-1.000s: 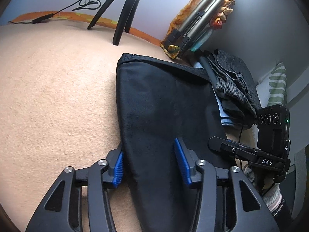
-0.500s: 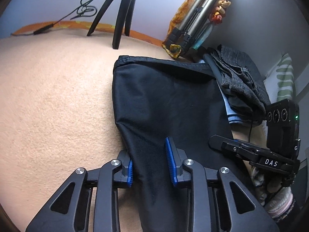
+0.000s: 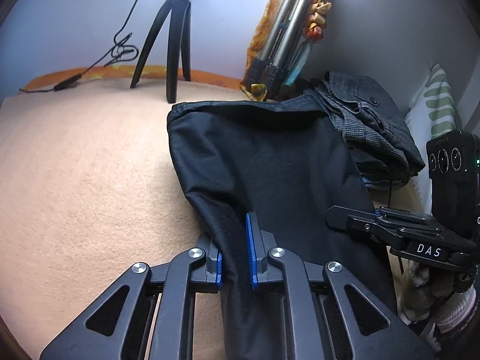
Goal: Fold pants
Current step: 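Carry the folded trousers with both grippers toward the stack of clothes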
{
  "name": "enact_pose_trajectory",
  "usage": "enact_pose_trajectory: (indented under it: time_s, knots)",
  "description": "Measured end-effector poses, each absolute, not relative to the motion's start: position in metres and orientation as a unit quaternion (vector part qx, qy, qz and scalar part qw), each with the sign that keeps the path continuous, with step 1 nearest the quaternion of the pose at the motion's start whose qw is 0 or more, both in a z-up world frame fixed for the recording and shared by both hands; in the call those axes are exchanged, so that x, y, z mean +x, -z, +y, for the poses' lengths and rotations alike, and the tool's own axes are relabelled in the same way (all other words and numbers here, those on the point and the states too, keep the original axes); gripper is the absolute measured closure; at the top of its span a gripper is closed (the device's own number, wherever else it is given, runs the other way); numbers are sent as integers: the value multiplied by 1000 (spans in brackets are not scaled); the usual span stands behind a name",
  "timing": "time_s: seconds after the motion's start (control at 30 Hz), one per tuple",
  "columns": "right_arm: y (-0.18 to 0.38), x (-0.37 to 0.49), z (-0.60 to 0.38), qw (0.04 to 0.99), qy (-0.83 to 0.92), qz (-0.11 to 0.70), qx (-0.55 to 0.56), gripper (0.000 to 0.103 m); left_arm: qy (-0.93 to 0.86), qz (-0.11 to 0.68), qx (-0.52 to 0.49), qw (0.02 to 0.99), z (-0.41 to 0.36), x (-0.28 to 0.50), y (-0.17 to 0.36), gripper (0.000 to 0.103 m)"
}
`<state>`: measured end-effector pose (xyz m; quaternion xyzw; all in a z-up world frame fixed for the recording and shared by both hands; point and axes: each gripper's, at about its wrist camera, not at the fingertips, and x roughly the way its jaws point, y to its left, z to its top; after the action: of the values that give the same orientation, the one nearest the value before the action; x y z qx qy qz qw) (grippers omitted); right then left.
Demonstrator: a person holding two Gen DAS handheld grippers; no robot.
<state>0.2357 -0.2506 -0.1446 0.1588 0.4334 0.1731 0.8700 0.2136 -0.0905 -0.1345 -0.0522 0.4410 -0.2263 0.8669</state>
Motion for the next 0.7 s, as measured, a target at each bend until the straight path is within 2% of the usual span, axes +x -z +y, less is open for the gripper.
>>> enact_pose_trajectory:
  time_s: [0.7]
  knots:
    - [98,207,-238,895,-155,401,116,88,252,396,-39,882,-105,183,93,94]
